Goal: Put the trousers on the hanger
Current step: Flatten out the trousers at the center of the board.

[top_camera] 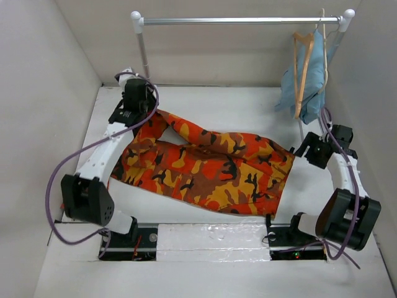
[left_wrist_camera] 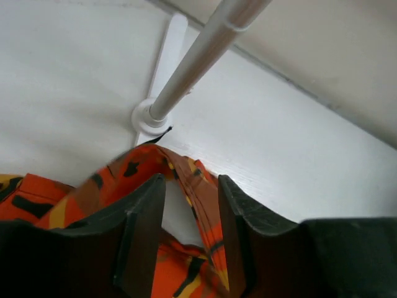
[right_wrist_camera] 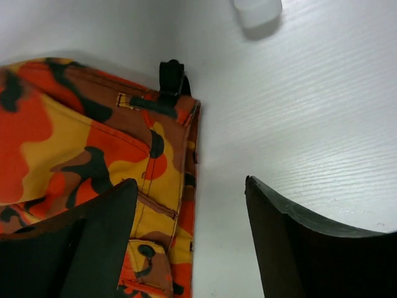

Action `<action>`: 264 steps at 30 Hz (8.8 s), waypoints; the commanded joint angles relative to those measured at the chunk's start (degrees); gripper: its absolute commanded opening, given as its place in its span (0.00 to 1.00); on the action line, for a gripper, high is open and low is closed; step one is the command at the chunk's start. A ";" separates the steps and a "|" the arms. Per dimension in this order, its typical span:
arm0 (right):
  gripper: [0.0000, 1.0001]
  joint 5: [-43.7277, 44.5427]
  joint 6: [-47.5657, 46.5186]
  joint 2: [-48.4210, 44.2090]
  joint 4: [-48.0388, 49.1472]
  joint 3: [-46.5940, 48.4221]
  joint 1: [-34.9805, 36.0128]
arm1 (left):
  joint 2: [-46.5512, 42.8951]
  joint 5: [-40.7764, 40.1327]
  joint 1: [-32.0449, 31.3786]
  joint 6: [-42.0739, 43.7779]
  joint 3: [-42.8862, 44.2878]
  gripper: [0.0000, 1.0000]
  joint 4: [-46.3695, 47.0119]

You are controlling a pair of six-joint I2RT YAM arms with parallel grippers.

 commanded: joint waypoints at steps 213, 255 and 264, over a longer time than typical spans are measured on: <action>0.42 -15.92 22.76 59.21 47.16 69.81 75.31 | -31.99 7.66 9.32 3.91 -8.89 0.30 -23.37; 0.35 -4.02 -1.96 -25.16 2.50 -3.98 60.98 | 20.74 0.28 6.77 14.01 5.91 0.00 -34.18; 0.36 -4.90 -2.23 -23.14 2.32 -5.30 59.83 | 34.10 -7.80 6.77 15.95 24.14 0.55 -38.15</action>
